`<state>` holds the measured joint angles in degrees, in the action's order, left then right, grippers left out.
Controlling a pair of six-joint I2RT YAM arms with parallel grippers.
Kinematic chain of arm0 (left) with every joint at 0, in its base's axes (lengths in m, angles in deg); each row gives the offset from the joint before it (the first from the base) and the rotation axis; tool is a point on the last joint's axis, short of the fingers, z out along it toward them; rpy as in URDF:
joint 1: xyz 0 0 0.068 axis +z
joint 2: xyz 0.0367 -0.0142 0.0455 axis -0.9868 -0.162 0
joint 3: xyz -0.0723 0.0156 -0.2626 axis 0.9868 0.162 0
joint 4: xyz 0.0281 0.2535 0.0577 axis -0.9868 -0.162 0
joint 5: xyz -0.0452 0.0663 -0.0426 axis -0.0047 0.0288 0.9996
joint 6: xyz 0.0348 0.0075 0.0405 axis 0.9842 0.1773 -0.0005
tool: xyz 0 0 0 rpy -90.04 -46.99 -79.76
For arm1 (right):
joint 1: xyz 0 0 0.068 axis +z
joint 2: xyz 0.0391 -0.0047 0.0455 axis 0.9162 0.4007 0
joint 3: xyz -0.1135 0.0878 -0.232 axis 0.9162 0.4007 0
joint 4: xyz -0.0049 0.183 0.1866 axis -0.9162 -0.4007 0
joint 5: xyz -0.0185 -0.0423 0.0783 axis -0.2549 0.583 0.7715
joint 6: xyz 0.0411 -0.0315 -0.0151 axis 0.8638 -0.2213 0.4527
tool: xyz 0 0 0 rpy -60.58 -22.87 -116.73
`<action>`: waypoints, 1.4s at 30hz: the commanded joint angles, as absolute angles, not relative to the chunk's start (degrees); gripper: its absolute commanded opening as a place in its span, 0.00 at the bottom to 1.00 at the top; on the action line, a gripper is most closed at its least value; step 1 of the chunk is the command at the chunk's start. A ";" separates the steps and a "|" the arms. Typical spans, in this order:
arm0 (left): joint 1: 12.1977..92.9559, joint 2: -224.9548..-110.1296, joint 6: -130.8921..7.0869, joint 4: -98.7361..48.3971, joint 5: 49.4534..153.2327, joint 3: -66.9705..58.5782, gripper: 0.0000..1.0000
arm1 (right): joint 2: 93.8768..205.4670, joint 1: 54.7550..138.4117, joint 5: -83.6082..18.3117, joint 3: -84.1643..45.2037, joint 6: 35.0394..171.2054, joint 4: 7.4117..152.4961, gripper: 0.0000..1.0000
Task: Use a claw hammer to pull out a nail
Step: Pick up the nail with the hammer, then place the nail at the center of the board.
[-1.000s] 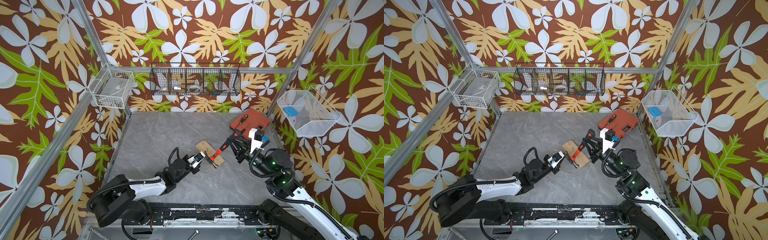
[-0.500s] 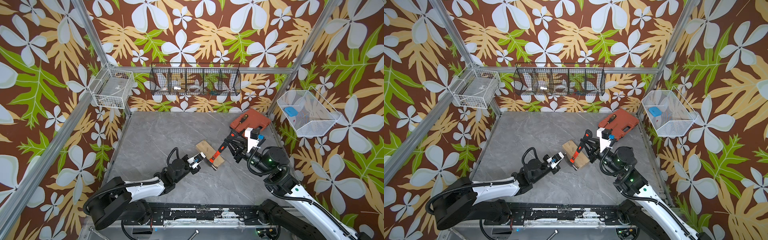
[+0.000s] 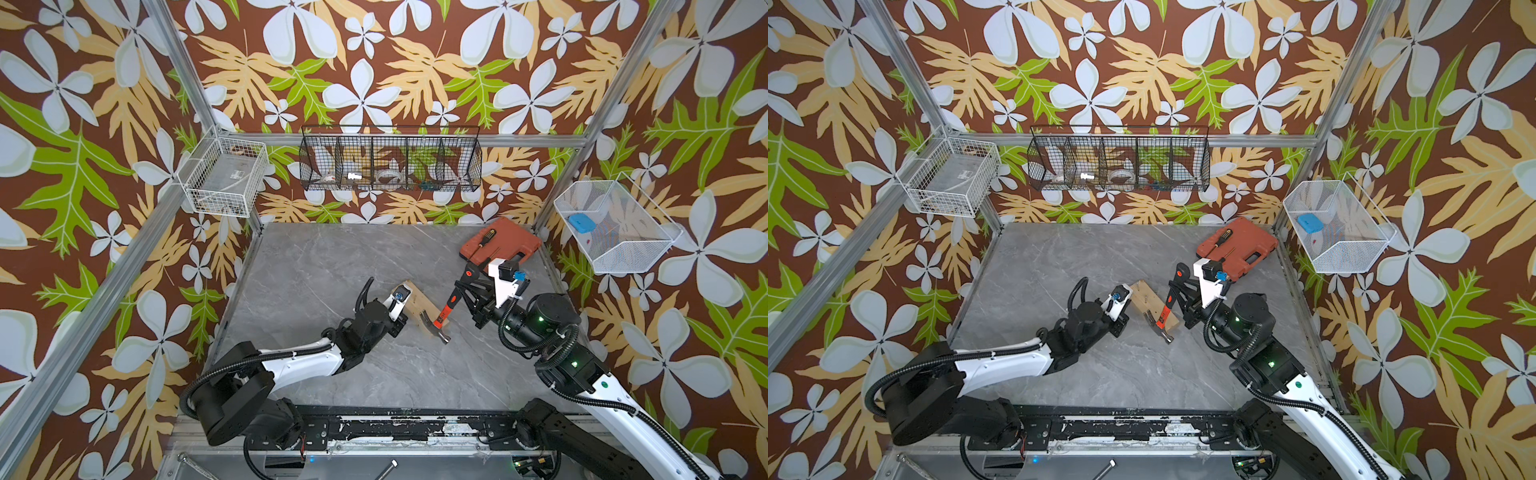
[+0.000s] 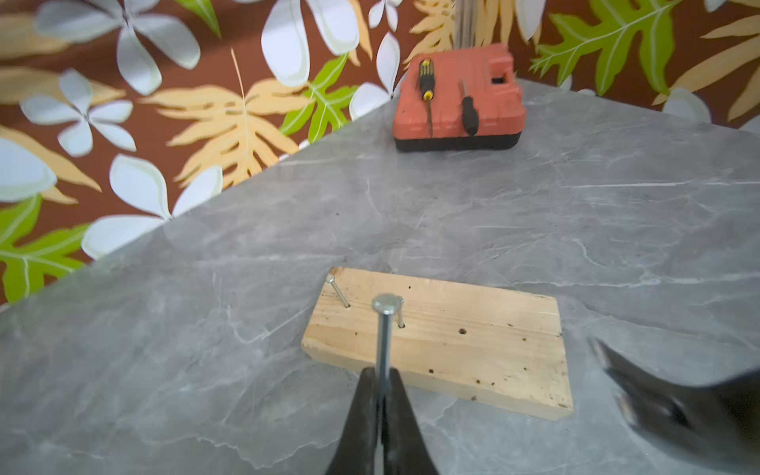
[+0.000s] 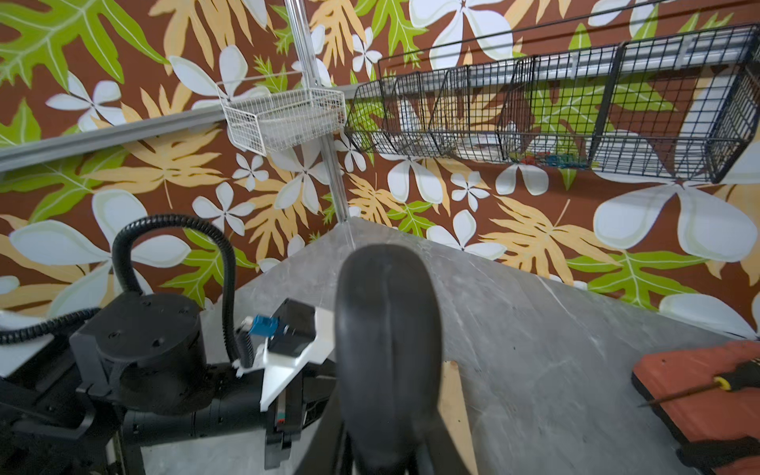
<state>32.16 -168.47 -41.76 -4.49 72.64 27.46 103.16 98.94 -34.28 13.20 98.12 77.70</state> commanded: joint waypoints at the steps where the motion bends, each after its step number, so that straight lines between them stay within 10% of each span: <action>1: 33.98 -171.83 -52.15 -17.37 71.61 23.30 0.00 | 102.74 98.99 -35.90 13.78 97.12 79.51 0.00; 31: 44.29 -188.05 -71.98 -27.77 81.68 16.50 0.00 | 102.66 98.99 -36.37 15.59 93.62 78.12 0.00; 42: 44.29 -186.37 -71.51 -28.37 79.42 15.29 0.29 | 106.81 98.99 -38.03 13.68 89.33 77.70 0.00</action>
<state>44.21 -186.87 -71.77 -26.94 80.36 16.27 106.26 98.96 -37.12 14.88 91.32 73.62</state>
